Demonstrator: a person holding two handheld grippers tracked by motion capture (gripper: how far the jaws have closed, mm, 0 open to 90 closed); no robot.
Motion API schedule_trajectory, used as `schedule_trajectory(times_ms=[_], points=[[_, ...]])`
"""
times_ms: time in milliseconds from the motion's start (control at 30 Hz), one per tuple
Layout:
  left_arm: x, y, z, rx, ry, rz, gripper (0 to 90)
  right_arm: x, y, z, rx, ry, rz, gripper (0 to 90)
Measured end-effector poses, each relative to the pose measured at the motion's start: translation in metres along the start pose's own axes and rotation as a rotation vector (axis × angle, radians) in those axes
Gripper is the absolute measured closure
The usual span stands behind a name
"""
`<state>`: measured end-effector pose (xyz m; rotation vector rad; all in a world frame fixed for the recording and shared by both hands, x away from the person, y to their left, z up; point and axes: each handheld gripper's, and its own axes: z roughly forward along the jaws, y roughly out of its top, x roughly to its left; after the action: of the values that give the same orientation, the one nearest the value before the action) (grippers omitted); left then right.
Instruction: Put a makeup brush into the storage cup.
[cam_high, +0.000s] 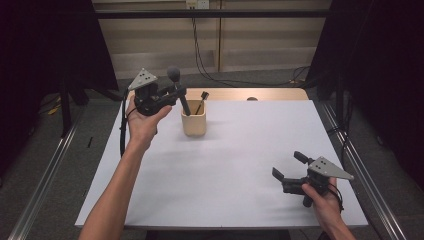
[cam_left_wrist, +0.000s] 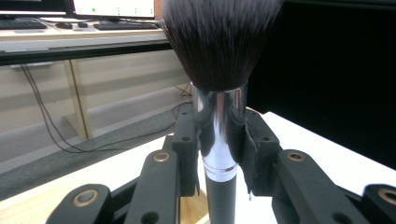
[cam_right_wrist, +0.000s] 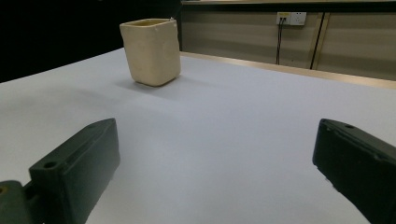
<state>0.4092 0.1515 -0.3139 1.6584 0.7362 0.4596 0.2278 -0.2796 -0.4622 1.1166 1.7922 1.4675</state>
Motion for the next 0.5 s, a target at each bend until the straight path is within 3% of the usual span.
schedule_trajectory(times_ms=[67, 200, 367, 500], points=[[0.004, 0.002, 0.004, 0.002, 0.013, 0.016, 70.4, 0.000, 0.000, 0.000, 0.000, -0.001, 0.003, 0.6], [0.009, 0.004, 0.010, 0.002, 0.024, 0.004, 70.4, 0.000, 0.000, 0.000, 0.003, 0.001, 0.003, 0.6], [0.007, 0.005, 0.018, -0.021, 0.016, -0.001, 70.4, 0.001, 0.000, 0.000, 0.008, 0.001, -0.001, 0.7], [0.007, 0.004, 0.023, -0.009, 0.024, 0.010, 70.4, 0.002, 0.000, -0.001, 0.002, -0.002, 0.001, 0.6]])
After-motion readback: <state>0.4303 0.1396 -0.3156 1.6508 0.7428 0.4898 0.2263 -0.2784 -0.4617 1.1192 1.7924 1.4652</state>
